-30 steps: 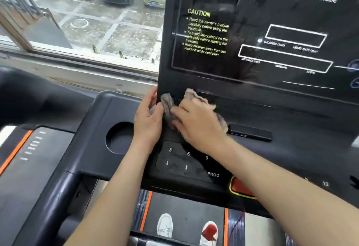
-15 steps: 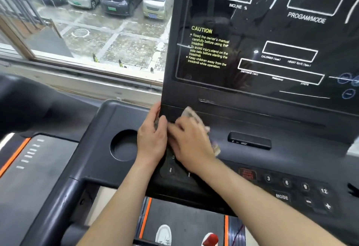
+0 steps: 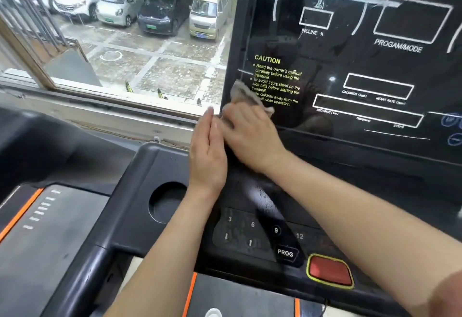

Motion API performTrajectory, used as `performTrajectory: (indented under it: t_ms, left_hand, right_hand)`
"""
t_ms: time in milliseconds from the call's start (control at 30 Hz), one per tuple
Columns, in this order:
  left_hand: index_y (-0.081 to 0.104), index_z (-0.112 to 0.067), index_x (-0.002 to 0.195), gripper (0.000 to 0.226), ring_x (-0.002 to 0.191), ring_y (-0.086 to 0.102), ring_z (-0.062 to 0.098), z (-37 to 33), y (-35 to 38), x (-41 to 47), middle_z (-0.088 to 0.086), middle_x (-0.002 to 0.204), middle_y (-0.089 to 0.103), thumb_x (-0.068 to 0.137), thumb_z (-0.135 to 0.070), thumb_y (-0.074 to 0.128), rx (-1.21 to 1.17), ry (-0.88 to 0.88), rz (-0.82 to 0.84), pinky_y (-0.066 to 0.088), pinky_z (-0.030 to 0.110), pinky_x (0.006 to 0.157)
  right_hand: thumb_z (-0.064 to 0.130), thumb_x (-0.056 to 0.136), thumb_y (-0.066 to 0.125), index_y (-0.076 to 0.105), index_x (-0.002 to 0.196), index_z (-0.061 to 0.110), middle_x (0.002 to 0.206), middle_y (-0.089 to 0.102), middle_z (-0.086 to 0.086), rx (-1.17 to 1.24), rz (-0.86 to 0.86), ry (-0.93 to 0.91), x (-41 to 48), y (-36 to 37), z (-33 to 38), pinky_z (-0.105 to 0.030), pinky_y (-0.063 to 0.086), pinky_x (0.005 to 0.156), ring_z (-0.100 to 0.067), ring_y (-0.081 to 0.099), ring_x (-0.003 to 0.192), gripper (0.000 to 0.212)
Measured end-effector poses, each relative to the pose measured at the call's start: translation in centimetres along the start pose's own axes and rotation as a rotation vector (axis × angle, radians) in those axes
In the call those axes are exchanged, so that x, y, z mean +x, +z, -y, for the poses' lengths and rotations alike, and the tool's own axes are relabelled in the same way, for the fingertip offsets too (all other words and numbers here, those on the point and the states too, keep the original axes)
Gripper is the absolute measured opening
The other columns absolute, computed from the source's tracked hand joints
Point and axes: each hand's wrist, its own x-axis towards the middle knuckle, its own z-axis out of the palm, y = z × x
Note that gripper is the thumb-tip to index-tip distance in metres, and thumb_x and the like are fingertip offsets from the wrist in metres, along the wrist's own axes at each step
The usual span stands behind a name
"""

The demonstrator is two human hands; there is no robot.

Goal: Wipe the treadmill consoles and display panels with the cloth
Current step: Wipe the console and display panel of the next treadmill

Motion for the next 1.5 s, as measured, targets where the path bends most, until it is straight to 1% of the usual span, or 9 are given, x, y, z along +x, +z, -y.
performTrajectory:
  t_ms: [133, 233, 367, 533, 733, 900, 1034, 1234, 1500]
  left_hand:
    - [0.030, -0.021, 0.149, 0.049, 0.135, 0.025, -0.007, -5.1, 1.3, 4.5, -0.015, 0.148, 0.032, 0.101, -0.030, 0.033, 0.004, 0.181, 0.015, 0.018, 0.011, 0.111]
    - [0.027, -0.025, 0.150, 0.048, 0.138, 0.027, -0.004, -7.4, 2.6, 6.5, -0.013, 0.152, 0.032, 0.102, -0.027, 0.032, 0.003, 0.231, 0.037, 0.021, 0.022, 0.116]
    - [0.029, -0.037, 0.147, 0.044, 0.117, 0.026, -0.029, -8.1, 4.0, 8.1, -0.043, 0.133, 0.031, 0.104, -0.030, 0.031, 0.045, 0.216, 0.038, 0.017, 0.002, 0.100]
    - [0.051, -0.031, 0.118, 0.025, 0.104, 0.056, 0.020, -7.7, 5.3, 9.8, -0.012, 0.103, 0.059, 0.102, -0.025, 0.033, 0.090, 0.119, -0.102, 0.033, 0.027, 0.079]
    - [0.048, -0.017, 0.134, 0.050, 0.102, 0.058, 0.035, -6.1, 6.0, 9.7, 0.010, 0.119, 0.064, 0.092, -0.032, 0.025, 0.229, 0.275, -0.222, 0.036, 0.033, 0.073]
    - [0.037, -0.023, 0.145, 0.043, 0.110, 0.057, 0.031, -6.6, 6.1, 9.5, 0.006, 0.131, 0.059, 0.102, -0.022, 0.030, 0.263, 0.262, -0.222, 0.040, 0.033, 0.083]
    - [0.040, -0.022, 0.140, 0.041, 0.107, 0.057, 0.030, -6.4, 6.1, 9.6, 0.006, 0.127, 0.060, 0.101, -0.026, 0.029, 0.274, 0.239, -0.219, 0.035, 0.029, 0.077]
    - [0.047, -0.012, 0.112, 0.029, 0.086, 0.059, 0.041, -5.2, 5.3, 9.1, 0.017, 0.097, 0.065, 0.098, -0.033, 0.033, 0.292, 0.206, -0.169, 0.033, 0.036, 0.066]
    - [0.043, -0.012, 0.128, 0.034, 0.089, 0.059, 0.041, -5.2, 5.3, 9.1, 0.015, 0.098, 0.066, 0.102, -0.031, 0.032, 0.332, 0.196, -0.160, 0.033, 0.036, 0.067]
  right_hand:
    - [0.013, 0.090, 0.056, 0.068, 0.099, 0.013, 0.090, 0.062, -0.010, -0.082, -0.095, 0.041, 6.2, -2.0, -5.4, -0.039, 0.041, 0.065, -0.029, 0.057, 0.078, 0.015]
    - [0.010, 0.079, 0.063, 0.063, 0.113, 0.014, 0.104, 0.060, -0.013, -0.180, -0.114, 0.192, 11.9, -3.9, -10.5, -0.041, 0.045, 0.074, -0.032, 0.055, 0.092, 0.034]
    - [0.007, 0.075, 0.065, 0.059, 0.124, 0.011, 0.123, 0.053, -0.014, -0.184, -0.187, 0.339, 14.1, -4.2, -12.3, -0.043, 0.043, 0.086, -0.030, 0.045, 0.110, 0.049]
    - [0.015, 0.090, 0.056, 0.045, 0.143, 0.006, 0.144, 0.031, -0.011, -0.044, -0.038, 0.270, 5.1, -1.8, -6.6, -0.043, 0.035, 0.108, -0.029, 0.037, 0.135, 0.054]
    - [0.032, 0.096, 0.049, 0.045, 0.144, 0.010, 0.147, 0.037, -0.014, -0.151, 0.012, 0.178, 6.1, -3.3, -9.7, -0.043, 0.034, 0.109, -0.029, 0.037, 0.136, 0.053]
    - [0.033, 0.094, 0.049, 0.047, 0.142, 0.010, 0.143, 0.045, -0.018, -0.255, -0.159, 0.465, 15.0, -5.0, -14.6, -0.044, 0.026, 0.111, -0.033, 0.040, 0.131, 0.053]
    - [0.030, 0.098, 0.045, 0.038, 0.148, 0.010, 0.152, 0.034, -0.017, -0.206, -0.043, 0.386, 9.5, -3.0, -9.8, -0.041, 0.015, 0.117, -0.031, 0.028, 0.141, 0.055]
    - [0.032, 0.092, 0.052, 0.051, 0.140, 0.024, 0.145, 0.046, -0.012, -0.207, 0.033, 0.196, 6.8, -3.8, -9.4, -0.042, 0.030, 0.108, -0.028, 0.039, 0.136, 0.048]
    - [0.032, 0.095, 0.047, 0.042, 0.146, 0.025, 0.151, 0.038, -0.014, -0.252, -0.032, 0.454, 10.9, -4.5, -11.8, -0.046, 0.023, 0.113, -0.030, 0.033, 0.140, 0.051]
